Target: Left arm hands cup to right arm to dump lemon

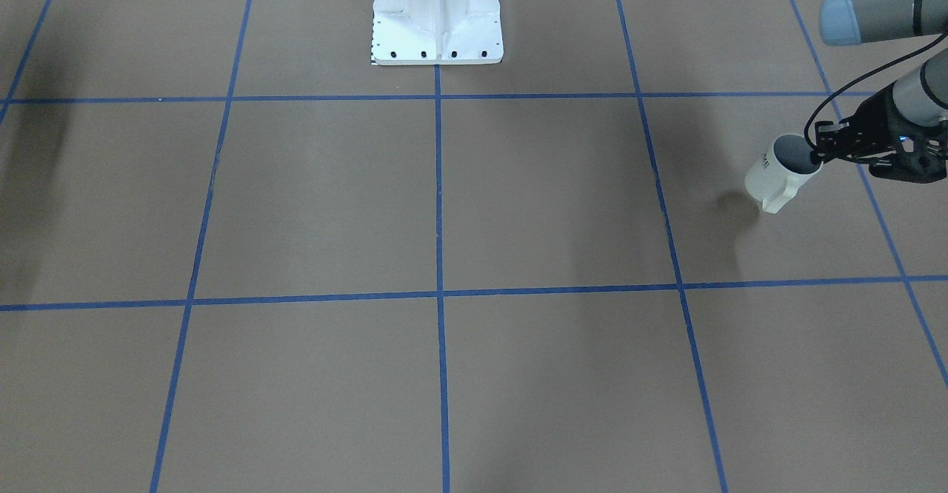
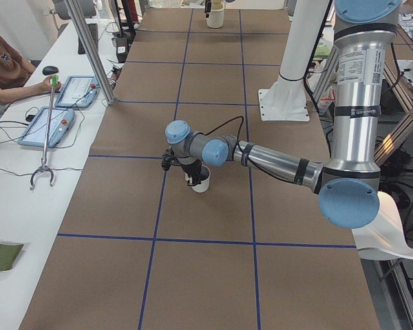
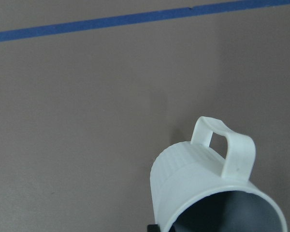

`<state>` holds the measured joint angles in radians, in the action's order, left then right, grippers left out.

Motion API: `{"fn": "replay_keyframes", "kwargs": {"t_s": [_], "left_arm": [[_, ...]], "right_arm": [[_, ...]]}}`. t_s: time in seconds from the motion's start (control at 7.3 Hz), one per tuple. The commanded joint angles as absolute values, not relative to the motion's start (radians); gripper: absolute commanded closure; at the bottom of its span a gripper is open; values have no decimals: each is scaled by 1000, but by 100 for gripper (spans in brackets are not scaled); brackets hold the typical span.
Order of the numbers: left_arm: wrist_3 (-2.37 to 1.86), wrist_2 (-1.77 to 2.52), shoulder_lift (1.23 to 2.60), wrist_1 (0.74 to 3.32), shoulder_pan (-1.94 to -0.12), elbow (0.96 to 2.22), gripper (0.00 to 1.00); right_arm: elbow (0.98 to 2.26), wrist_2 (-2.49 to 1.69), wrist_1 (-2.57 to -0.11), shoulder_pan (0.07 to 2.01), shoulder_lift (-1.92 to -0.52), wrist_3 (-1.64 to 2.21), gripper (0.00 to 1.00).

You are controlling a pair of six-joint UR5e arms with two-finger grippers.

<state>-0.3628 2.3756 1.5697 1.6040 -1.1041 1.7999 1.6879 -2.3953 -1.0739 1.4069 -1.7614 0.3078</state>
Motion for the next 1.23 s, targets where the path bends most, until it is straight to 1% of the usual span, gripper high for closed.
{"fn": "replay_keyframes", "kwargs": {"t_s": [0.0,0.14,0.27,0.41,0.55,0.68,0.82,0.96,1.1], "left_arm": [[-362,2372,1572,1603,-1095,1769,100],[-364,2372,1578,1603,-1094,1758,93],[-362,2372,1578,1601,-1095,1758,26],[-367,2372,1577,1601,-1097,1772,0],[-365,2372,1577,1601,-1112,1788,0],[-362,2372,1578,1601,-1167,1816,0],[-329,2375,1578,1598,-1249,1839,0],[-192,2365,1571,1595,-1296,1841,0],[-123,2346,1559,1594,-1343,1841,0]], "right_arm": [[1697,-2391,-1078,1417,-1763,314,0],[1698,-2390,-1081,1414,-1755,316,0],[1716,-2387,-1078,1414,-1759,316,0],[1718,-2388,-1081,1413,-1755,314,0],[1715,-2390,-1084,1384,-1758,308,0],[1710,-2391,-1085,1376,-1758,298,0],[1715,-2390,-1130,1373,-1747,260,0],[1717,-2391,-1203,1390,-1744,147,0],[1718,-2390,-1307,1419,-1711,55,0]]}}
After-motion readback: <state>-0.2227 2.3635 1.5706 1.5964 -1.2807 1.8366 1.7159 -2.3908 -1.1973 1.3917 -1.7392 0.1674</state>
